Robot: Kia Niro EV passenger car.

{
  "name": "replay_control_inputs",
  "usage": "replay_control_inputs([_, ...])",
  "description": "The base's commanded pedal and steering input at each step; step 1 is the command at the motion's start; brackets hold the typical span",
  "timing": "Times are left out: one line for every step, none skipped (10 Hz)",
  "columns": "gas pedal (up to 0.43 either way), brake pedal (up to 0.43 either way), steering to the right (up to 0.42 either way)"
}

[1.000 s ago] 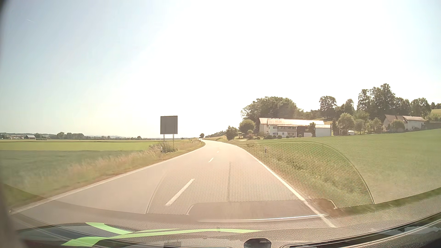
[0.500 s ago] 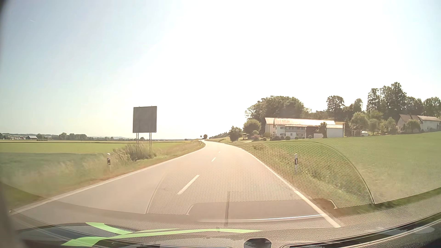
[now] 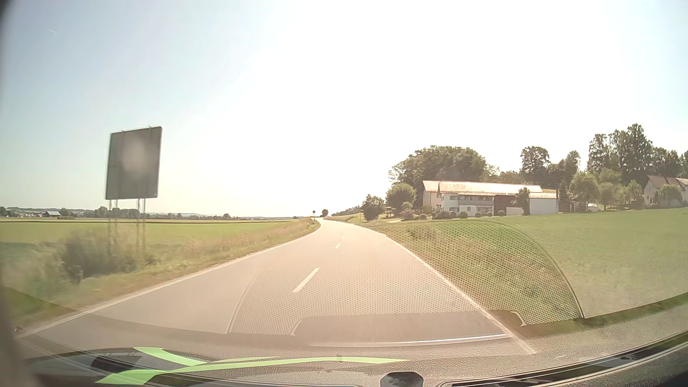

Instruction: Follow the waypoints while adhering to traffic rules and regulations

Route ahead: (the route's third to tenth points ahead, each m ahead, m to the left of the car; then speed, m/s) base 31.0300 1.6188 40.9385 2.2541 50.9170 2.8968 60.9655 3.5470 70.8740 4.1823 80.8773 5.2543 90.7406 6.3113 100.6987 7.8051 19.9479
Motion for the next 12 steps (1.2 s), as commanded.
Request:
replay_control_inputs([0.228, 0.000, -0.008])
replay_control_inputs([0.228, 0.000, -0.007])
replay_control_inputs([0.228, 0.000, -0.007])
replay_control_inputs([0.240, 0.000, -0.007])
replay_control_inputs([0.240, 0.000, -0.006])
replay_control_inputs([0.240, 0.000, -0.006])
replay_control_inputs([0.240, 0.000, -0.006])
replay_control_inputs([0.240, 0.000, -0.006])
replay_control_inputs([0.240, 0.000, -0.006])
replay_control_inputs([0.240, 0.000, -0.006])
replay_control_inputs([0.248, 0.000, -0.006])
replay_control_inputs([0.260, 0.000, -0.007])
